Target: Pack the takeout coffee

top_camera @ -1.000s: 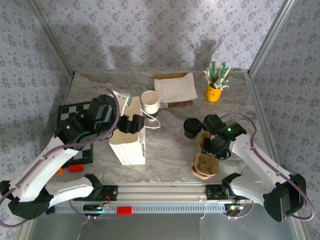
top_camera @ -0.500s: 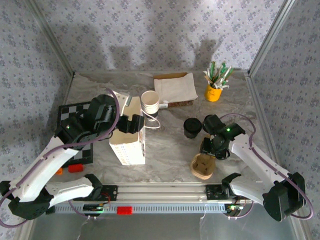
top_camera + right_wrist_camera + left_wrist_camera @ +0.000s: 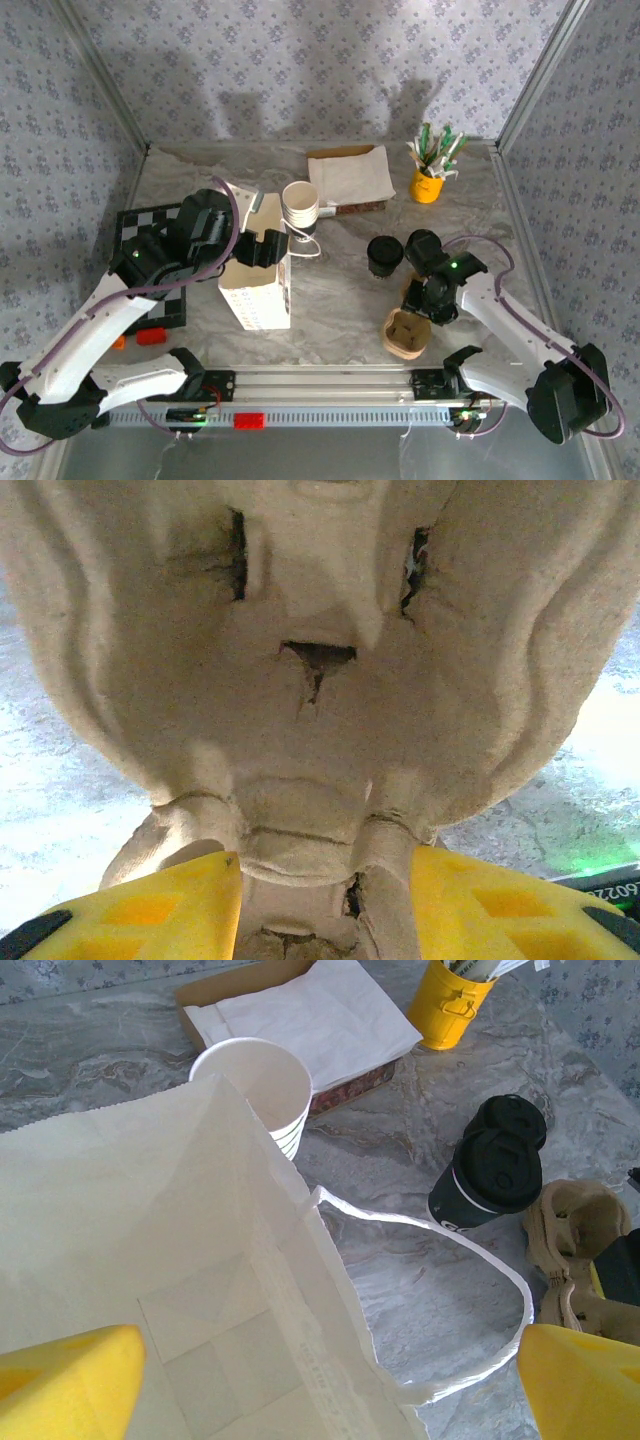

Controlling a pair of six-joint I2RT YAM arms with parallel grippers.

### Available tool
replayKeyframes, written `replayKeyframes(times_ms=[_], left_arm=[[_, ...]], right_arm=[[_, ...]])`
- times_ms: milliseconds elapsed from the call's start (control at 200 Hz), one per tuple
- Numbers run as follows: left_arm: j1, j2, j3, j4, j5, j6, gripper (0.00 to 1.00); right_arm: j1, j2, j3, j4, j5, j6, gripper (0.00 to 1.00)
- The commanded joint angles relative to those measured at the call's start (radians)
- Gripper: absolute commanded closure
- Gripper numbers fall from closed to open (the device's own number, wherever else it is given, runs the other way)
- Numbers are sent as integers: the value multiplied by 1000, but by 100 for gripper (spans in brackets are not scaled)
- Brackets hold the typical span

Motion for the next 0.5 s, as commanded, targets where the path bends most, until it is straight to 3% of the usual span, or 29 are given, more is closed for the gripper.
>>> replayKeyframes(times_ms=[0, 225, 495], left_arm=[[8, -17, 36, -6, -9, 3, 5], [9, -20, 31, -4, -10, 5, 4], [13, -16, 34, -6, -7, 9, 4]], right_arm=[[14, 11, -13, 33, 18, 71, 51], [36, 21, 6, 41, 43, 105, 49], [37, 64, -9, 69, 41, 102, 54]])
